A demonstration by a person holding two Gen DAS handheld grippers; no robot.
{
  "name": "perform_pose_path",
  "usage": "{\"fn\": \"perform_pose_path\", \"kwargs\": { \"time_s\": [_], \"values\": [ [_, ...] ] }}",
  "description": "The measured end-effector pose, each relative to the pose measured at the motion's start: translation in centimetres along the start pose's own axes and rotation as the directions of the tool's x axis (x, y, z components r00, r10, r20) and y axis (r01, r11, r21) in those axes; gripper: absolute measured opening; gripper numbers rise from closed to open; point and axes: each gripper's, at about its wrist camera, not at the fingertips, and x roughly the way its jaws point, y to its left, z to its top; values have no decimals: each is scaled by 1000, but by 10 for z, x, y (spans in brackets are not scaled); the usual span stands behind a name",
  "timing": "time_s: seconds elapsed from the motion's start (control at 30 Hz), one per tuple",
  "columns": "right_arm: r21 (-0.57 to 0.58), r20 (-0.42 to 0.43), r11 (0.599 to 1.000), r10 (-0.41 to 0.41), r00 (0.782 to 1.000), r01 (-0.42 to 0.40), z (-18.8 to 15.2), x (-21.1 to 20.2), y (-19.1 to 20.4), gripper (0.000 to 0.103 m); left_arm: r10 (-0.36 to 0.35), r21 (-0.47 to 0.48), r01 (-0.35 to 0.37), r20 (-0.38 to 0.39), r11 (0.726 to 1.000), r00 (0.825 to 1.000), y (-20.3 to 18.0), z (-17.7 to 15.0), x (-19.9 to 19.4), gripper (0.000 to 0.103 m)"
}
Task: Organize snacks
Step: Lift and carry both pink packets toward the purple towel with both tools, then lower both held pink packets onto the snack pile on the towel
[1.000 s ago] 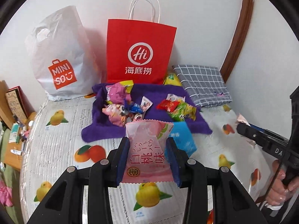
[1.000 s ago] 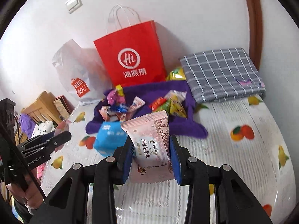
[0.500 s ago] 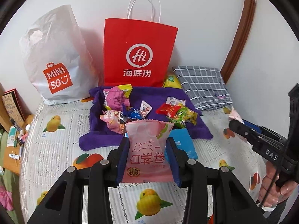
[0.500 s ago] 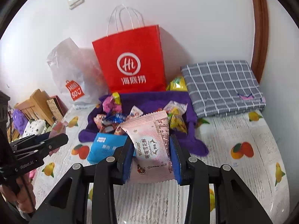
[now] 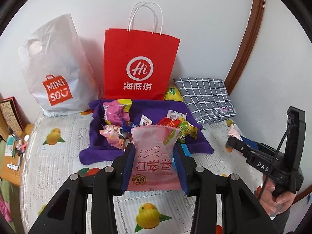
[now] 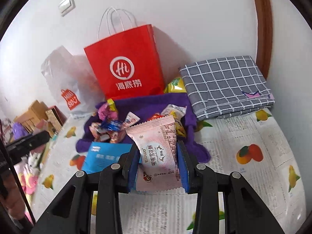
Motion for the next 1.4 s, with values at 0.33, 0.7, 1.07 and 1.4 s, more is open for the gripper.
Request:
{"fn": "perform_pose_path", "kwargs": {
  "time_s": [0.33, 0.7, 1.07, 1.4],
  "values": [
    [-41, -4, 999, 34, 999, -34, 23, 22, 8, 37, 25, 32, -25, 9, 999, 1000, 2, 26, 15, 38],
    [-37, -11, 999, 36, 999, -37, 48, 50, 18, 37, 23, 19, -23, -10, 1000, 1000, 18, 36, 38, 38],
    [-37, 3, 998, 50, 999, -50, 78, 58, 21, 37, 5, 9, -5, -5, 1000, 1000, 20, 52, 54, 38],
    [-43, 6, 998, 53, 999, -52, 101, 81, 20, 37, 8, 23, -8, -30, 1000, 1000, 14, 65, 82, 38]
  ]
}}
